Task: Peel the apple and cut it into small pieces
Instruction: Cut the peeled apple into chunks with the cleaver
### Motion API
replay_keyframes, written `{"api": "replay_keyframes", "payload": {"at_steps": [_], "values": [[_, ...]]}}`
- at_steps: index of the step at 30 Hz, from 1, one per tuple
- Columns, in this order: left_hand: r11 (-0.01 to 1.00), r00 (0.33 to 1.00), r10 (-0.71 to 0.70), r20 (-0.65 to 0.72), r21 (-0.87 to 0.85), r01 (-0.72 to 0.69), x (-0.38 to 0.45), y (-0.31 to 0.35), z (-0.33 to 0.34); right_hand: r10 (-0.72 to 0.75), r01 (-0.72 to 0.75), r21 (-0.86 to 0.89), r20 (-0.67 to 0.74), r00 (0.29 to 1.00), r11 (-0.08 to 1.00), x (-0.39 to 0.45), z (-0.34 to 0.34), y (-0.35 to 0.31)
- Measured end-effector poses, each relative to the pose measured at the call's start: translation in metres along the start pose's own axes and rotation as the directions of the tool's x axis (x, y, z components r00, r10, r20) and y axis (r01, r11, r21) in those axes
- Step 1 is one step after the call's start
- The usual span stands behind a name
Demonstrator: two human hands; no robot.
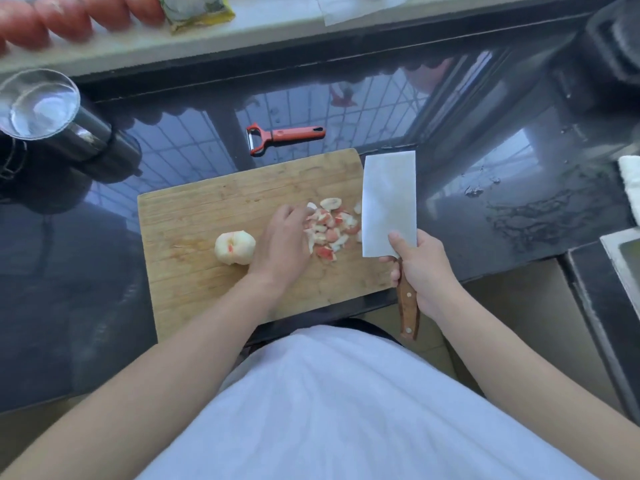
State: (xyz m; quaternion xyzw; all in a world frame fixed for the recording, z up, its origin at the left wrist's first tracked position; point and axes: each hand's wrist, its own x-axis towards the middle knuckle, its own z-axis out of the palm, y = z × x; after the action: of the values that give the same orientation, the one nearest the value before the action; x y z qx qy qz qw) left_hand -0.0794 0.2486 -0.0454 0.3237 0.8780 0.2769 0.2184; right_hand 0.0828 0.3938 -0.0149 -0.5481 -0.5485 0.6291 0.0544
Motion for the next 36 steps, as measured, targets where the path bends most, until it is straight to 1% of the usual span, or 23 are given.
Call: {"api": "replay_keyframes", "payload": {"at_steps": [1,2,3,4,5,6,7,8,11,13,15,16,17,18,19,20,21,23,25,26,29,31,36], "values": [[0.997,0.993,-0.070,-0.094,-0.016,0.069,-0.013,-0.005,-0.006,-0.005,0.005,-0.034,0.003,1.000,0.999,0.002,0.002,-0.002],[0.983,0.964,-0.181,-0.196,-0.043,0.176,-0.028,-0.012,-0.011,-0.013,0.014,-0.071,0.011,1.000,0.997,0.003,0.006,-0.003],[0.935,0.899,-0.353,-0.259,-0.121,0.332,-0.041,-0.020,-0.016,-0.027,0.029,-0.105,0.021,0.999,0.994,0.004,0.009,-0.004],[0.830,0.795,-0.553,-0.251,-0.249,0.499,-0.048,-0.027,-0.018,-0.040,0.044,-0.133,0.033,0.999,0.990,0.004,0.014,-0.004],[0.676,0.673,-0.719,-0.171,-0.396,0.622,-0.051,-0.031,-0.018,-0.049,0.055,-0.152,0.045,0.998,0.987,0.003,0.019,-0.004],[0.542,0.584,-0.808,-0.080,-0.493,0.681,-0.049,-0.034,-0.017,-0.052,0.061,-0.159,0.059,0.997,0.985,0.001,0.024,-0.004],[0.477,0.549,-0.835,-0.031,-0.537,0.695,-0.043,-0.035,-0.015,-0.054,0.066,-0.162,0.075,0.996,0.985,0.000,0.030,-0.003],[0.467,0.549,-0.836,-0.032,-0.567,0.679,-0.035,-0.037,-0.011,-0.056,0.071,-0.170,0.089,0.994,0.983,-0.002,0.036,-0.003],[0.529,0.593,-0.798,-0.108,-0.599,0.602,-0.008,-0.040,-0.007,-0.075,0.098,-0.223,0.108,0.991,0.970,-0.006,0.049,-0.005],[0.621,0.680,-0.727,-0.093,-0.513,0.593,0.003,-0.047,-0.012,-0.097,0.123,-0.243,0.118,0.988,0.962,-0.007,0.054,-0.009],[0.761,0.812,-0.583,-0.008,-0.356,0.543,0.007,-0.060,-0.025,-0.112,0.140,-0.246,0.123,0.986,0.959,-0.009,0.058,-0.013],[0.825,0.870,-0.487,0.077,-0.287,0.488,0.006,-0.067,-0.036,-0.117,0.144,-0.245,0.121,0.986,0.959,-0.010,0.060,-0.015],[0.866,0.897,-0.394,0.198,-0.246,0.435,0.005,-0.076,-0.047,-0.122,0.148,-0.242,0.121,0.985,0.959,-0.011,0.063,-0.016],[0.893,0.890,-0.315,0.330,-0.216,0.396,0.003,-0.084,-0.058,-0.130,0.156,-0.240,0.123,0.984,0.958,-0.012,0.065,-0.017],[0.911,0.856,-0.261,0.446,-0.178,0.371,-0.001,-0.090,-0.066,-0.141,0.169,-0.242,0.128,0.982,0.955,-0.013,0.068,-0.017],[0.932,0.820,-0.228,0.525,-0.127,0.340,-0.006,-0.091,-0.069,-0.152,0.183,-0.250,0.138,0.979,0.951,-0.014,0.071,-0.016],[0.951,0.810,-0.214,0.546,-0.073,0.300,-0.013,-0.091,-0.066,-0.160,0.194,-0.256,0.150,0.976,0.947,-0.015,0.075,-0.016],[0.961,0.882,-0.226,0.413,-0.053,0.271,-0.027,-0.091,-0.049,-0.156,0.198,-0.263,0.171,0.973,0.944,-0.017,0.085,-0.013],[0.950,0.940,-0.242,0.241,-0.139,0.280,-0.038,-0.093,-0.037,-0.127,0.171,-0.265,0.177,0.976,0.949,-0.019,0.097,-0.009],[0.950,0.955,-0.223,0.197,-0.176,0.258,-0.041,-0.095,-0.034,-0.111,0.155,-0.255,0.178,0.978,0.955,-0.019,0.102,-0.006],[0.952,0.965,-0.133,0.225,-0.243,0.188,-0.050,-0.111,-0.032,-0.086,0.129,-0.219,0.193,0.977,0.967,-0.017,0.114,0.000],[0.960,0.966,-0.089,0.245,-0.237,0.148,-0.052,-0.119,-0.032,-0.074,0.118,-0.214,0.202,0.977,0.970,-0.017,0.117,-0.001],[0.960,0.978,-0.143,0.149,-0.219,0.174,-0.043,-0.122,-0.030,-0.083,0.121,-0.175,0.211,0.974,0.977,-0.017,0.127,-0.004]]}}
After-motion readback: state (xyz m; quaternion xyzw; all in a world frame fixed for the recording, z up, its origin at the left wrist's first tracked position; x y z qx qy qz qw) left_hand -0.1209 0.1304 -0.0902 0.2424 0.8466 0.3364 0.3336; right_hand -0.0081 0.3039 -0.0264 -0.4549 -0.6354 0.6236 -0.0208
